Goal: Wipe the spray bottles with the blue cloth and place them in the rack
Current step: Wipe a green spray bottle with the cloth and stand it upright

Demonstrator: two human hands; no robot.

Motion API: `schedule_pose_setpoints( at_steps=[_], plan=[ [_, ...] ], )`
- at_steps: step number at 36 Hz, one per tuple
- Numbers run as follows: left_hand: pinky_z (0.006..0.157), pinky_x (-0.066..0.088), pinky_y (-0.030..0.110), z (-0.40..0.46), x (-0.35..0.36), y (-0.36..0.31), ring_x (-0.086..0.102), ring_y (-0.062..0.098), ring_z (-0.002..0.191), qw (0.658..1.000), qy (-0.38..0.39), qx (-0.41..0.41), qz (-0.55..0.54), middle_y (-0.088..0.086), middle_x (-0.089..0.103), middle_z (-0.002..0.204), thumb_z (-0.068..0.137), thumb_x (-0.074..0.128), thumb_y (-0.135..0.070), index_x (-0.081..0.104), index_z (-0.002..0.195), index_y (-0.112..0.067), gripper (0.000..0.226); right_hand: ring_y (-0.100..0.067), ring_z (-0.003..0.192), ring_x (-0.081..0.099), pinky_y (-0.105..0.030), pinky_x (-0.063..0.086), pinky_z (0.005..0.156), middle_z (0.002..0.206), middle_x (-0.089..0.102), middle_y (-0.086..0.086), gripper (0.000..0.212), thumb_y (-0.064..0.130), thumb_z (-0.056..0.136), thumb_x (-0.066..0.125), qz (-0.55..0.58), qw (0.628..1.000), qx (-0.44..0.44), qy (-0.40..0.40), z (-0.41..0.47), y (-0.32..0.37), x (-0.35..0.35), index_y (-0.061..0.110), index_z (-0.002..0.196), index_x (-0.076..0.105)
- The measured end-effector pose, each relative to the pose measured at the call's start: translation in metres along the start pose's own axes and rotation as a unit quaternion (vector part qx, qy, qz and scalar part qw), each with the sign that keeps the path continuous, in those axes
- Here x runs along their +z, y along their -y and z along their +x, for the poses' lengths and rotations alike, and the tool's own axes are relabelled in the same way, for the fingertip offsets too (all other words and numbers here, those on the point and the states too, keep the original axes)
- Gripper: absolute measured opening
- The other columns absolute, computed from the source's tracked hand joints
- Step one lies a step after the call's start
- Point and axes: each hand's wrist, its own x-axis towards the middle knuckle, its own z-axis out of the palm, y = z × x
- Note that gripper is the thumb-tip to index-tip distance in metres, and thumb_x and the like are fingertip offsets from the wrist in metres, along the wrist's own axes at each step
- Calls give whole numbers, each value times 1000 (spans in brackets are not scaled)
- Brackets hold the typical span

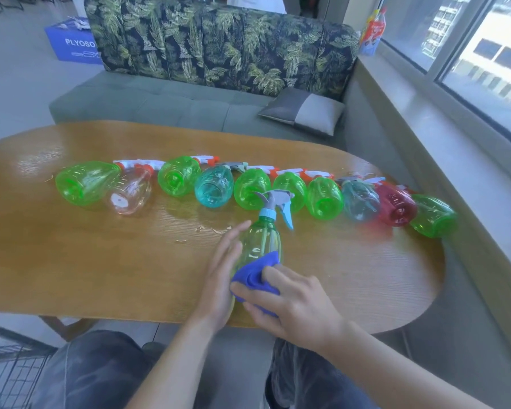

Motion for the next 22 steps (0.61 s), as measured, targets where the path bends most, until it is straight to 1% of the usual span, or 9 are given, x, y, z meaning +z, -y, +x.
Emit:
schedule_pose_setpoints(
  at_steps=[2, 4, 6, 8, 9, 12, 15, 19, 22],
  plan=[
    [127, 29, 37, 0, 1, 1, 43, -4, 149, 1000, 7, 2, 10, -23, 59, 153, 112, 53, -31, 68, 141, -35, 33, -14, 70, 46, -30, 40, 41, 85, 41, 4, 22, 30, 101, 65, 12, 999, -29, 6, -2, -3, -6, 30, 119, 78],
    [122, 31, 31, 0, 2, 0, 44, -6, 148, 1000, 5, 2, 13, -25, 59, 151, 113, 52, -29, 67, 142, -33, 33, -13, 72, 45, -21, 35, 51, 89, 39, 6, 23, 32, 102, 63, 10, 1000, -21, -10, 0, -10, -12, 30, 120, 78],
    [115, 35, 25, 1, 4, -1, 45, -6, 147, 1000, -3, -1, -3, -24, 61, 150, 109, 56, -34, 67, 141, -32, 33, -13, 74, 51, -18, 37, 59, 93, 47, 6, 26, 34, 104, 60, 30, 996, 53, -57, 7, -16, -14, 29, 123, 76],
    [106, 41, 16, 1, 5, -2, 49, -6, 144, 1000, -10, -1, -20, -22, 63, 148, 106, 54, -34, 68, 139, -30, 36, -15, 81, 61, -30, 52, 69, 99, 60, 2, 29, 37, 105, 57, 88, 976, 167, -109, 19, -22, -15, 28, 127, 74],
    [102, 42, 10, 1, 6, -2, 50, -8, 142, 1000, -15, 2, -16, -22, 64, 146, 107, 50, -30, 68, 139, -29, 36, -16, 83, 63, -33, 53, 74, 99, 62, 0, 30, 39, 105, 56, 106, 961, 222, -123, 26, -25, -15, 29, 127, 74],
    [100, 39, 3, 3, 5, 0, 50, -11, 140, 1000, -20, 7, 4, -25, 65, 144, 113, 45, -17, 67, 140, -27, 36, -13, 84, 61, -36, 51, 80, 95, 60, 3, 29, 43, 105, 54, 120, 932, 323, -112, 40, -31, -5, 36, 128, 71],
    [109, 40, 12, 4, 4, 3, 51, -7, 142, 1000, -22, 2, -9, -25, 66, 143, 114, 43, -15, 66, 140, -27, 37, -12, 82, 61, -38, 53, 77, 95, 58, 5, 29, 43, 104, 55, 130, 931, 326, -101, 38, -23, 9, 38, 128, 71],
    [127, 33, 44, 4, 1, 6, 48, 7, 150, 998, -30, -18, -43, -17, 63, 151, 113, 46, -22, 71, 138, -34, 36, -13, 74, 58, -34, 54, 66, 98, 58, 4, 31, 37, 103, 57, 97, 955, 260, -102, 29, -14, 11, 30, 127, 74],
    [128, 34, 47, 4, 0, 4, 47, 8, 151, 998, -29, -28, -52, -16, 61, 153, 113, 49, -25, 70, 139, -32, 35, -18, 77, 59, -36, 53, 62, 97, 58, 0, 27, 33, 103, 61, 75, 977, 178, -93, 17, -11, 11, 26, 125, 75]
  ],
)
